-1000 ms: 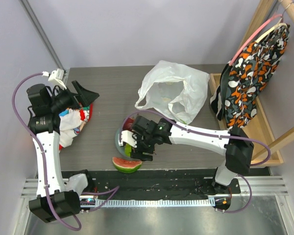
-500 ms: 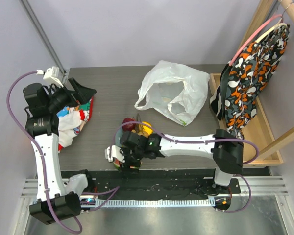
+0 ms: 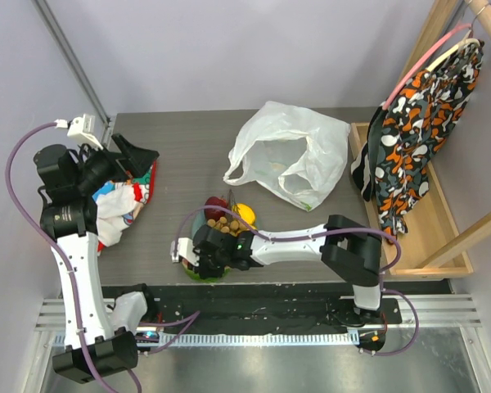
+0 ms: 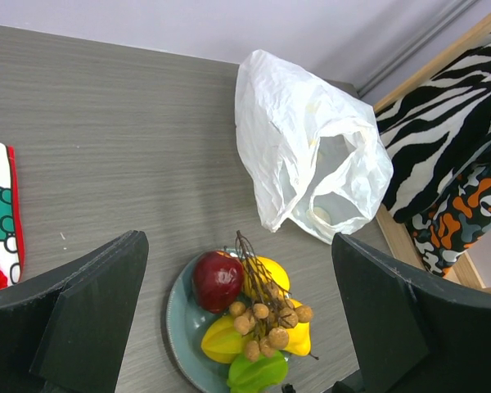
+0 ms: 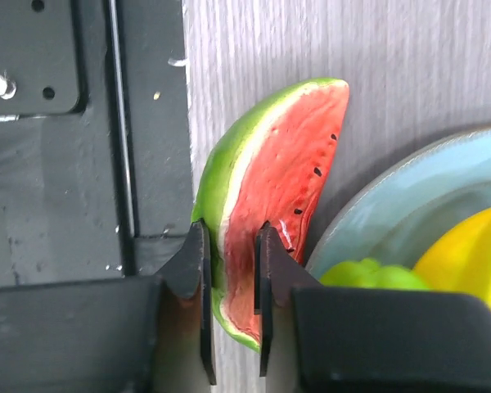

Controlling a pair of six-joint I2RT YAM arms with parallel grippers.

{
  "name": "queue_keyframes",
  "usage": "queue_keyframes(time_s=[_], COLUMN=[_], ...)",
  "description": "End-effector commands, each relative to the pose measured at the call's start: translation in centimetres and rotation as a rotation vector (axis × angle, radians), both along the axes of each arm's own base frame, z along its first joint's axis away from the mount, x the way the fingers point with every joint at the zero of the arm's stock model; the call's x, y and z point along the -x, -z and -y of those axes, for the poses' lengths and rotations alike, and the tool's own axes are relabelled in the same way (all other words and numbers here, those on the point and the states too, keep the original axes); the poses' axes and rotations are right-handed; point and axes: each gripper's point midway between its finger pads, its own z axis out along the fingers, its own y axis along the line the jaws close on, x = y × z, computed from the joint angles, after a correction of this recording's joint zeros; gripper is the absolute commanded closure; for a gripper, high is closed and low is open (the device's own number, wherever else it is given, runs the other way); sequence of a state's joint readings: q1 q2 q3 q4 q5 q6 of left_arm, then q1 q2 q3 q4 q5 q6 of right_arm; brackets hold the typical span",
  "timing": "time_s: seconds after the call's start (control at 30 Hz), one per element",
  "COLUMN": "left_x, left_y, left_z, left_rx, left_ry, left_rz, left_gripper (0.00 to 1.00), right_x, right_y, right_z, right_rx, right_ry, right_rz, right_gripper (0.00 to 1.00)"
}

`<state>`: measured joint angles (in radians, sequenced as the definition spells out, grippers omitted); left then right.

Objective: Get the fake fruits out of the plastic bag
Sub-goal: Pick up the fake fruit from the center of the board.

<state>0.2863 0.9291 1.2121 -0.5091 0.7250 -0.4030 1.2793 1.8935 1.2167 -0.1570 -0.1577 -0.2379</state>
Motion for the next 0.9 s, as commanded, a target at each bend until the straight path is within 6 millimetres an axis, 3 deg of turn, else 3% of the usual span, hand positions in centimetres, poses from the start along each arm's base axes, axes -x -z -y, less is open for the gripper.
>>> queue_keyframes(time_s=[0.0, 0.03, 0.17, 0.3, 0.4, 0.47, 0.53, 0.63, 0.87], left_x=[0.1, 0.0, -0.4, -1.3, -1.9, -2.4, -2.8, -3.4, -4.1], left_y=[-1.3, -1.3, -1.8, -2.5, -2.5, -2.4, -2.5, -2.6, -2.0], left_z=[-0.1, -0.1, -0.1, -0.1, -0.2, -0.2, -0.3, -0.5, -0.6], left_rx=[-0.019, -0.020, -0.016, -0.012, -0.008, -0.003, 0.004, 0.022, 0.033], left_ry=[0.001, 0.003, 0.019, 0.031, 0.042, 0.047, 0.044, 0.038, 0.048], left_rz=[0.044, 0.044, 0.051, 0.072, 0.071, 0.065, 0.065, 0.058, 0.031], left_gripper=[0.00, 0.00, 0.00, 0.00, 0.00, 0.00, 0.00, 0.00, 0.00], right_x=[-0.2, 1.0, 1.9, -0.9, -3.1, -5.6, -8.3, -10.1, -11.0], right_y=[-1.5, -2.9, -10.5, -16.8, -19.1, -18.9, -17.4, -15.6, -14.3], right_z=[-0.9, -0.7, 1.1, 5.0, 7.5, 9.0, 10.3, 10.3, 8.2], right_rx=[-0.004, 0.003, -0.053, -0.059, -0.023, 0.017, 0.078, 0.098, 0.023], right_ry=[-0.033, -0.080, -0.147, -0.177, -0.240, -0.209, -0.166, -0.130, -0.111], right_rz=[0.015, -0.027, -0.101, -0.082, 0.041, 0.079, 0.102, 0.074, -0.056], right_gripper=[0.99, 0.99, 0.99, 0.99, 0.99, 0.99, 0.99, 0.99, 0.99])
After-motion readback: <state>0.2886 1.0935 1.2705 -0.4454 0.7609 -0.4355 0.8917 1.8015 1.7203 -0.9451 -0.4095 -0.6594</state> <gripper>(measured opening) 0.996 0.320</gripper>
